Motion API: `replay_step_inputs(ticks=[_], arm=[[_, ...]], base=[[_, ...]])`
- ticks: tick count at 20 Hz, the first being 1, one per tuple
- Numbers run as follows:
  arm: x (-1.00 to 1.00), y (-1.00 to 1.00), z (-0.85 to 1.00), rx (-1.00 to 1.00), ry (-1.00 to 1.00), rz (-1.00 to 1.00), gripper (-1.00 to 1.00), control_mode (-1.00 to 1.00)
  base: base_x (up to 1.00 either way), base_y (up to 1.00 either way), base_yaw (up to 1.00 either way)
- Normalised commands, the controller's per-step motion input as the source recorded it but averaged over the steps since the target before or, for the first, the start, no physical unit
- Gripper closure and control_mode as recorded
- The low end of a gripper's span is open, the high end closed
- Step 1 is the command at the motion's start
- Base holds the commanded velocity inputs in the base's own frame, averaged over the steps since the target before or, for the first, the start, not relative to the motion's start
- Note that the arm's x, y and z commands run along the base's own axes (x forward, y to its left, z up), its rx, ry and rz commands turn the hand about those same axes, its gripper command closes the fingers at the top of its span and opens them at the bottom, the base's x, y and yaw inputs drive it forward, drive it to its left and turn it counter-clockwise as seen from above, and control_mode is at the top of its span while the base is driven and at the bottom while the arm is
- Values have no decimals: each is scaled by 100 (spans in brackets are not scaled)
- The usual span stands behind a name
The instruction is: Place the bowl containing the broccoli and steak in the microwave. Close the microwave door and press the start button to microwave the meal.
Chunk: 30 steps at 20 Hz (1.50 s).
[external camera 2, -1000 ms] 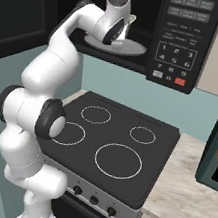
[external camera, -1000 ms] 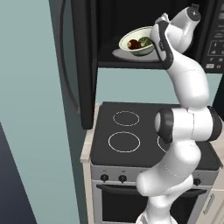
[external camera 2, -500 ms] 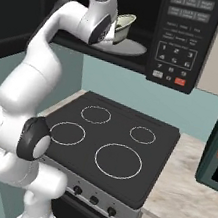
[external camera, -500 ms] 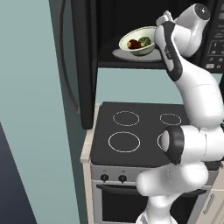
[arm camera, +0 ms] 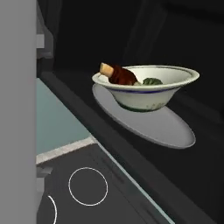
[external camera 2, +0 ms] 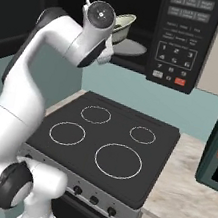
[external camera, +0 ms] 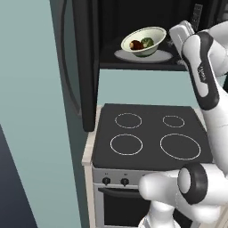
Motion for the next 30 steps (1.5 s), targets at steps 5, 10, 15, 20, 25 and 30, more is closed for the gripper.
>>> replay_step_inputs(ticks=[5, 10, 15, 20, 25, 30], arm=[[-100, 0, 6, -44, -7, 48, -100, -100], [-100, 1, 16, -57, -6, 45, -100, -100], [-100, 15, 10, -59, -16, 34, -100, -100], [-92, 32, -26, -48, -45, 15, -100, -100], [-50, 60, -5, -36, -26, 1, -100, -100], [-38, 73, 25, -36, -5, 4, -100, -100]], base=[[0, 0, 0], [0, 0, 0], [0, 0, 0], [0, 0, 0], [0, 0, 0], [0, 0, 0]])
